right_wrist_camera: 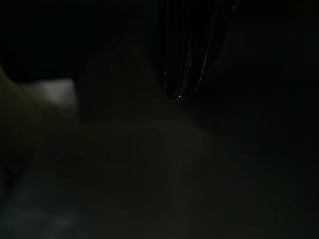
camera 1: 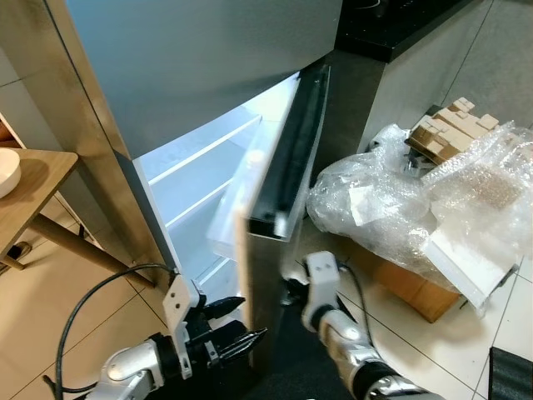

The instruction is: Restocking fridge

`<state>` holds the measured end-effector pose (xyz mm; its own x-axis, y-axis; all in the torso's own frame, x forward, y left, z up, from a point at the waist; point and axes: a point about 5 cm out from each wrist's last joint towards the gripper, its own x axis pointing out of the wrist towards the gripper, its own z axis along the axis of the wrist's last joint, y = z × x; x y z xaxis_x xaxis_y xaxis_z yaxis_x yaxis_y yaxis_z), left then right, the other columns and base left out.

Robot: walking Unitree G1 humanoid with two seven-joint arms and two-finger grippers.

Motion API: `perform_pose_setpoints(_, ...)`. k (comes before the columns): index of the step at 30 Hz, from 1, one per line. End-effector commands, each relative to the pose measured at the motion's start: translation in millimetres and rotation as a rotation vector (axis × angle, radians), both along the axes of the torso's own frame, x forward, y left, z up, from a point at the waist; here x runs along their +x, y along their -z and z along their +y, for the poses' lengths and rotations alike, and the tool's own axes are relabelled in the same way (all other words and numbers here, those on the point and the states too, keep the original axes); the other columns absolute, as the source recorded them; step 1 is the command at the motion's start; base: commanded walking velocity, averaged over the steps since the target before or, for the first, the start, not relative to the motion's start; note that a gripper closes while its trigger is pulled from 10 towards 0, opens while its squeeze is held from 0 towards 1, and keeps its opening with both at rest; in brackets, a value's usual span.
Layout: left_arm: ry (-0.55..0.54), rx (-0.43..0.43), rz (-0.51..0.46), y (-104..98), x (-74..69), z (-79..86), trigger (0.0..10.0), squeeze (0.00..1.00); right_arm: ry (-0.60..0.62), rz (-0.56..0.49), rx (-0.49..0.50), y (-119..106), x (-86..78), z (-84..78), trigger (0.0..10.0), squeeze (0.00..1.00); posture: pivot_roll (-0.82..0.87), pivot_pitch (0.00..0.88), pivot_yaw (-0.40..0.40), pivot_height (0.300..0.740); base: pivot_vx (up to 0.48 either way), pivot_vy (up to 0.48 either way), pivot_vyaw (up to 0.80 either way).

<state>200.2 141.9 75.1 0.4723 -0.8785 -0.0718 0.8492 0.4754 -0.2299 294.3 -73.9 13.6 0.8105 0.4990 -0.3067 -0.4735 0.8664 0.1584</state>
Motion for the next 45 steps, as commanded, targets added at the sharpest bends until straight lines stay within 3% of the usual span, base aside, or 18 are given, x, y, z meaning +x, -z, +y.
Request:
perform_pose_setpoints(1, -0.001, 0.025, 0.010, 0.2, -3.3, 6.6, 10.0, 0.00, -0.056, -0.001, 0.003, -1.7, -1.2, 10.1, 10.0, 0.00, -0.05, 0.089, 0.019, 0.719, 0.000, 0.000, 0.00)
perform_pose_setpoints(3, -0.004, 0.039, 0.009, -2.1, -3.8, 10.6, 10.0, 0.00, -0.201, 0.008, 0.073, -6.2, -7.5, 36.1, 10.0, 0.00, -0.05, 0.089, 0.016, 0.719, 0.000, 0.000, 0.00)
perform_pose_setpoints(4, -0.004, 0.039, 0.009, -2.1, -3.8, 10.6, 10.0, 0.00, -0.201, 0.008, 0.073, -6.2, -7.5, 36.1, 10.0, 0.00, -0.05, 0.089, 0.016, 0.719, 0.000, 0.000, 0.00)
perform_pose_setpoints(6, -0.014, 0.063, 0.006, -2.5, -3.6, 12.8, 10.0, 0.00, -0.323, 0.004, 0.081, -6.5, -16.9, 53.8, 10.0, 0.00, -0.04, 0.093, 0.013, 0.719, 0.000, 0.000, 0.00)
perform_pose_setpoints(10, -0.024, 0.074, 0.002, -1.8, -3.2, 13.5, 10.0, 0.00, -0.326, 0.000, 0.063, -5.1, -18.4, 54.8, 10.0, 0.00, -0.04, 0.092, 0.013, 0.719, 0.000, 0.000, 0.00)
perform_pose_setpoints(11, -0.046, 0.086, -0.007, -0.3, -1.8, 14.3, 10.0, 0.00, -0.278, 0.016, 0.026, -1.0, -17.2, 48.6, 10.0, 0.00, -0.04, 0.092, 0.013, 0.719, 0.000, 0.000, 0.00)
perform_pose_setpoints(13, -0.133, 0.136, -0.032, 6.9, 3.6, 17.8, 10.0, 0.00, -0.075, 0.068, -0.103, 13.5, -12.3, 13.4, 10.0, 0.00, -0.05, 0.094, 0.016, 0.719, 0.000, 0.000, 0.00)
perform_pose_setpoints(14, -0.133, 0.136, -0.032, 6.9, 3.6, 17.8, 10.0, 0.00, -0.075, 0.068, -0.103, 13.5, -12.3, 13.4, 10.0, 0.00, -0.05, 0.094, 0.016, 0.719, 0.000, 0.000, 0.00)
perform_pose_setpoints(17, -0.269, 0.216, -0.044, 18.5, 13.0, 25.6, 10.0, 0.00, 0.098, 0.117, -0.199, 26.7, -14.2, -28.5, 10.0, 0.00, -0.05, 0.095, 0.021, 0.719, 0.000, 0.000, 0.00)
perform_pose_setpoints(20, -0.436, 0.315, -0.032, 32.3, 23.5, 36.5, 10.0, 0.00, 0.152, 0.139, -0.247, 35.2, -22.2, -56.8, 10.0, 0.00, -0.06, 0.099, 0.026, 0.719, 0.000, 0.000, 0.00)
perform_pose_setpoints(22, -0.484, 0.343, -0.024, 36.2, 25.9, 40.1, 10.0, 0.00, 0.156, 0.142, -0.252, 36.7, -24.2, -61.9, 10.0, 0.00, -0.06, 0.099, 0.026, 0.719, 0.000, 0.000, 0.00)
perform_pose_setpoints(25, -0.714, 0.468, 0.065, 59.5, 32.3, 59.0, 10.0, 0.00, 0.194, 0.150, -0.281, 41.8, -32.0, -80.1, 10.0, 0.00, -0.06, 0.101, 0.026, 0.719, 0.000, 0.000, 0.00)
perform_pose_setpoints(29, -0.852, 0.486, 0.153, 76.5, 32.1, 64.2, 10.0, 0.00, 0.274, 0.184, -0.328, 49.9, -42.4, -96.5, 10.0, 0.00, -0.06, 0.105, 0.031, 0.719, 0.000, 0.000, 0.00)
perform_pose_setpoints(34, -0.817, 0.446, 0.167, 82.1, 32.5, 50.5, 10.0, 0.00, 0.303, 0.209, -0.383, 57.2, -53.0, -105.5, 10.0, 0.00, -0.06, 0.108, 0.037, 0.719, 0.000, 0.000, 0.00)
perform_pose_setpoints(37, -0.623, 0.354, 0.116, 79.1, 35.4, 15.6, 10.0, 0.00, 0.320, 0.228, -0.402, 62.1, -61.3, -110.8, 10.0, 0.00, -0.06, 0.111, 0.035, 0.719, 0.000, 0.000, 0.00)
perform_pose_setpoints(39, -0.564, 0.346, 0.103, 78.1, 35.4, 6.7, 10.0, 0.00, 0.321, 0.229, -0.404, 62.6, -62.2, -111.4, 10.0, 0.00, -0.06, 0.111, 0.035, 0.719, 0.000, 0.000, 0.00)
perform_pose_setpoints(42, -0.307, 0.414, -0.022, 74.6, 34.1, -22.4, 10.0, 0.00, 0.342, 0.219, -0.409, 61.8, -61.9, -112.8, 10.0, 0.00, -0.06, 0.113, 0.036, 0.719, 0.000, 0.000, 0.00)
perform_pose_setpoints(45, -0.298, 0.451, -0.083, 70.1, 45.4, -29.2, 10.0, 0.00, 0.348, 0.200, -0.371, 58.8, -58.4, -110.6, 10.0, 0.00, -0.07, 0.115, 0.036, 0.719, 0.000, 0.000, 0.00)
